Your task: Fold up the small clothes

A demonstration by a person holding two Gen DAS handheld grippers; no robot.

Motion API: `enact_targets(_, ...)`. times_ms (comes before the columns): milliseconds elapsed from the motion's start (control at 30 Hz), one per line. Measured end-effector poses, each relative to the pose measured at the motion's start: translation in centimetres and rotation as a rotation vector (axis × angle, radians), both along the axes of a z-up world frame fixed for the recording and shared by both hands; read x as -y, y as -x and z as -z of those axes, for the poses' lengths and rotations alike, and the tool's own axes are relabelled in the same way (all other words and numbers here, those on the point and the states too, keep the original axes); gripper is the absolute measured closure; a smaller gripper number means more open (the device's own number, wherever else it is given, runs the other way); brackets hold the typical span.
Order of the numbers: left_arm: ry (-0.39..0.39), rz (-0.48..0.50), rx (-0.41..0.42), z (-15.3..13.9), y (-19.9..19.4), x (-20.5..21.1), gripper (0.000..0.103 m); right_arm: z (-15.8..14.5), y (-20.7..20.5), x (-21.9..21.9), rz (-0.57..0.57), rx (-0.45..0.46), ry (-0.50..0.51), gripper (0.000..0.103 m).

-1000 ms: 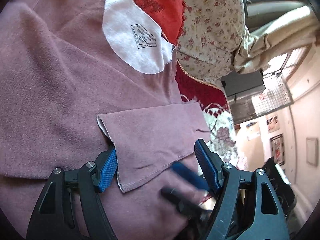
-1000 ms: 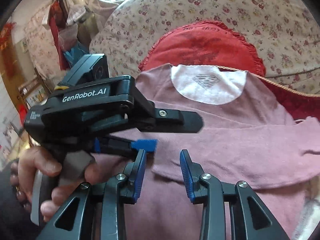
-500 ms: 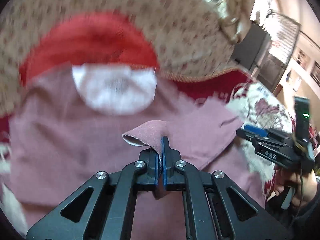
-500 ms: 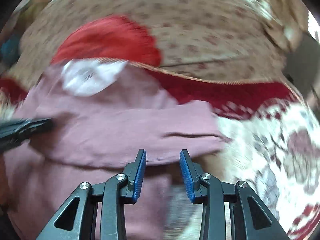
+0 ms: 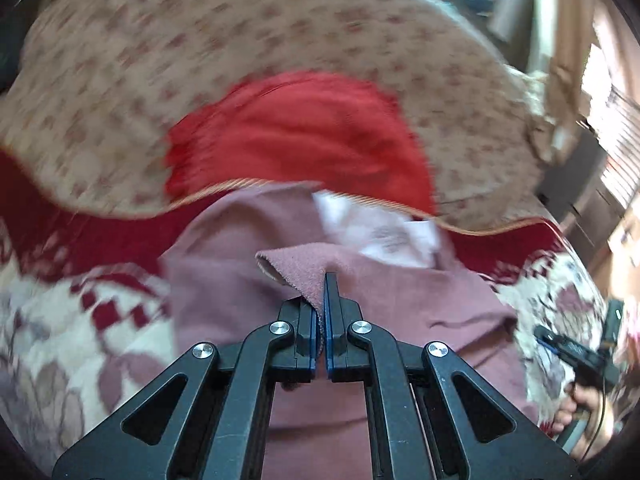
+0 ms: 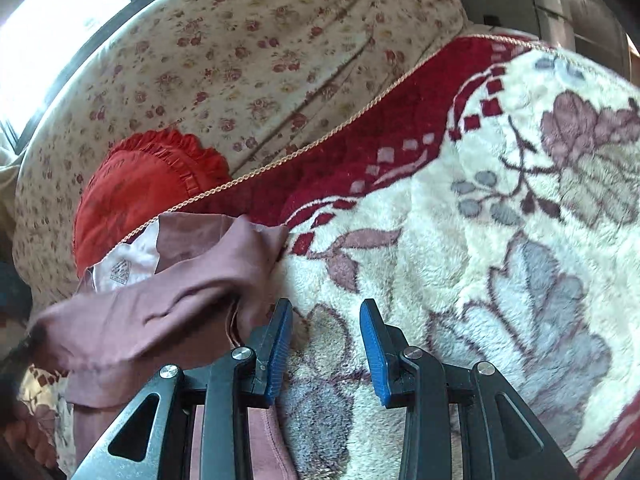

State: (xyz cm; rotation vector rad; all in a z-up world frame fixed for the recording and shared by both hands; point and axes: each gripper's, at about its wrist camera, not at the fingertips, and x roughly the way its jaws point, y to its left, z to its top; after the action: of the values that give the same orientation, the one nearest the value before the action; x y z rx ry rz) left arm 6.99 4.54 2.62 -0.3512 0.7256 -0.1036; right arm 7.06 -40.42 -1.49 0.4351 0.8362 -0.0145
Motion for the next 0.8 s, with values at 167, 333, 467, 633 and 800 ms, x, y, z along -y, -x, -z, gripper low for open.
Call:
enact_targets(167,-0.029,-0.061,-0.056,1.3,-0.3,-0.8,0.102,0.1,-0.1,-0.4,-0.015,0.006,0.003,0.070)
enact_targets(333,-0.054,-0.086,-0.064,1.7,-0.9,-0.8,0.102,0.2,-0.1,-0.5,-0.022,0.004,0.004,0.070)
enact_targets(467,-0.066,-0.122,-0.164,3.3,-2.1,-1.6,0.101,0.3,-0.2,-0.4,-0.021,0.005,0.006,0.070)
enact_targets(633,-0.038,-0.228,-0.171,3.0,-1.2,-3.7,0.095,0.5,-0.3,-0.7,-0.033,0.003,0.011,0.070)
enact_targets(800,-0.036,-0.322,-0.072,1.4,0.4,-4.8,0.095,0.5,-0.5,-1.1,-0.038,0.004,0.022,0.070)
